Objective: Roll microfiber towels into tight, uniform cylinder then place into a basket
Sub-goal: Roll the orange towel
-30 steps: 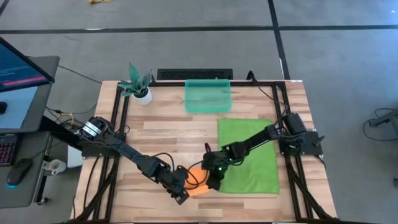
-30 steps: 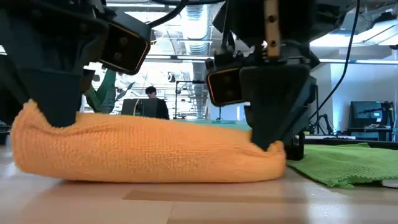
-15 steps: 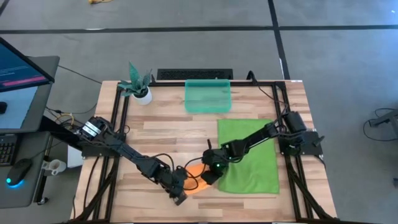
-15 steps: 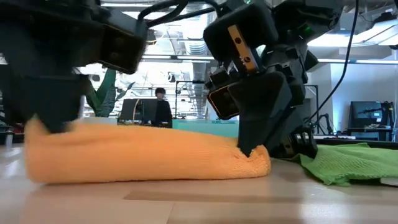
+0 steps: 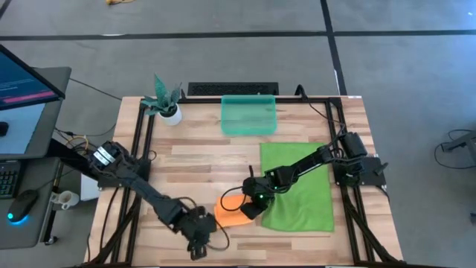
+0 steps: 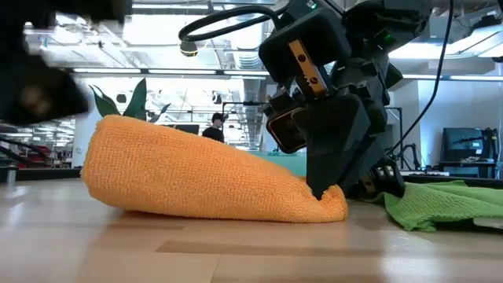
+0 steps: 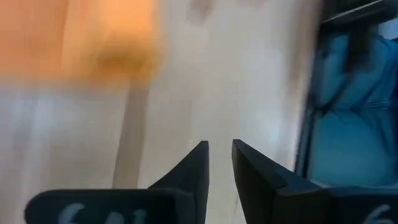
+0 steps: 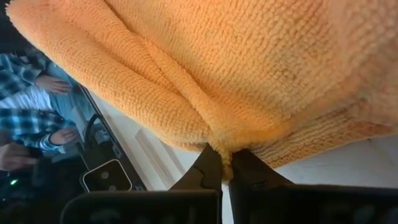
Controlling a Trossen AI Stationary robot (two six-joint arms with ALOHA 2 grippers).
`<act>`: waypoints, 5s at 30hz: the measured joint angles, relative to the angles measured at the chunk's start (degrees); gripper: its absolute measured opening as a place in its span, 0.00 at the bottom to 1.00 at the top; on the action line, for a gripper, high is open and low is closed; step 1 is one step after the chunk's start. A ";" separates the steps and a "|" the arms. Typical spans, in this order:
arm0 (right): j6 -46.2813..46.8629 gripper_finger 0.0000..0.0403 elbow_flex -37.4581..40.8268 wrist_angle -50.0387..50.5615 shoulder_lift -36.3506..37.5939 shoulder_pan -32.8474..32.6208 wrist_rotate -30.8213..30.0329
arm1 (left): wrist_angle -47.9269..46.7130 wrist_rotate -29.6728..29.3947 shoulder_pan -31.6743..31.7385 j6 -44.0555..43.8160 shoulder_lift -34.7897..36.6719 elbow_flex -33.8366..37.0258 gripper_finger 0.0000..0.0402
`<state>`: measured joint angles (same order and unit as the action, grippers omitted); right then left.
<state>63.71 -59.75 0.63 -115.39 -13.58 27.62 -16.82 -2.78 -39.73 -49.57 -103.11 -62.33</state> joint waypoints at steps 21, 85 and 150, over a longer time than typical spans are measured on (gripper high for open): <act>-1.21 0.04 0.02 -0.46 -0.04 0.11 0.24 | 2.58 -22.05 3.63 18.99 -6.45 -4.63 0.00; -23.54 0.36 3.17 10.79 20.43 -2.17 -7.84 | -1.53 -17.01 4.25 0.82 -6.40 1.51 0.00; -32.05 0.03 3.19 -8.68 12.63 -11.77 -35.00 | -1.49 -16.70 4.49 0.32 -6.40 1.53 0.00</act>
<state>31.66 -56.55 -8.05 -102.76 -25.35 -7.39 -18.31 -19.49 -35.24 -49.25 -109.51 -60.80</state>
